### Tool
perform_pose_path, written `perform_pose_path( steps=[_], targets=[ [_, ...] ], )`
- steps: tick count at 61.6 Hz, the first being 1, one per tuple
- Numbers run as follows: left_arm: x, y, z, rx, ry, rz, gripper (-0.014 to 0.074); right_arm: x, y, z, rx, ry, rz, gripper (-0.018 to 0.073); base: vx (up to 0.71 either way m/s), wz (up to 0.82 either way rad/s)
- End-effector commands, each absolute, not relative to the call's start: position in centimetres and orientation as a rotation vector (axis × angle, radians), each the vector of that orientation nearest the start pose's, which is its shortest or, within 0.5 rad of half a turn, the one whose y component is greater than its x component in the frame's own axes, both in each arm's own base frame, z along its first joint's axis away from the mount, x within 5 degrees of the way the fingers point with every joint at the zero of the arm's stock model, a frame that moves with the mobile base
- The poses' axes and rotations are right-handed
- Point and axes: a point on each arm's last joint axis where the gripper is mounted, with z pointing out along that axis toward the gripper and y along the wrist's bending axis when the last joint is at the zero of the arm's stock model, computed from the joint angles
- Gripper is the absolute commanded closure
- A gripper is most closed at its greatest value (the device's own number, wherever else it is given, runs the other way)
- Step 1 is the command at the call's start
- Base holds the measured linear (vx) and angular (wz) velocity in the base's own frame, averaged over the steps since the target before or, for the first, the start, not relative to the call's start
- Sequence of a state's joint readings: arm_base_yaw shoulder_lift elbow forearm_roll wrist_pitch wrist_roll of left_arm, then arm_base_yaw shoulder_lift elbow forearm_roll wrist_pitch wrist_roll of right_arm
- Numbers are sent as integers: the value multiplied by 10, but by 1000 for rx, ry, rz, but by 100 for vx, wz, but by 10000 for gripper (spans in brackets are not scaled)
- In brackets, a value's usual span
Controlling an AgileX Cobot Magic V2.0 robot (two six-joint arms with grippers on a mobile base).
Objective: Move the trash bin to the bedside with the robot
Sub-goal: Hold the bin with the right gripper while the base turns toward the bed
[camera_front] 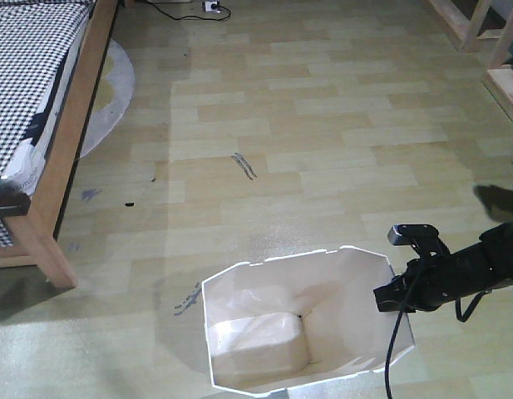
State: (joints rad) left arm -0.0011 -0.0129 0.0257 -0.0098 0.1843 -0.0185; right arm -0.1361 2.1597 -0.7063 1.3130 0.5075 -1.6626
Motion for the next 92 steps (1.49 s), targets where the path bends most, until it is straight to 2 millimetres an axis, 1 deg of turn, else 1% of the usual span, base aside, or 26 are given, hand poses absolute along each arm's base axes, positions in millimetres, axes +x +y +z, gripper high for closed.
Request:
perform_pose_path(
  steps=[1, 92],
  targets=[
    [56, 0, 190, -30, 1608, -38, 603, 278, 20, 44, -363, 2700, 927, 563, 29, 0],
    [56, 0, 190, -30, 1608, -38, 603, 278, 20, 44, -363, 2700, 927, 563, 31, 5]
  ],
)
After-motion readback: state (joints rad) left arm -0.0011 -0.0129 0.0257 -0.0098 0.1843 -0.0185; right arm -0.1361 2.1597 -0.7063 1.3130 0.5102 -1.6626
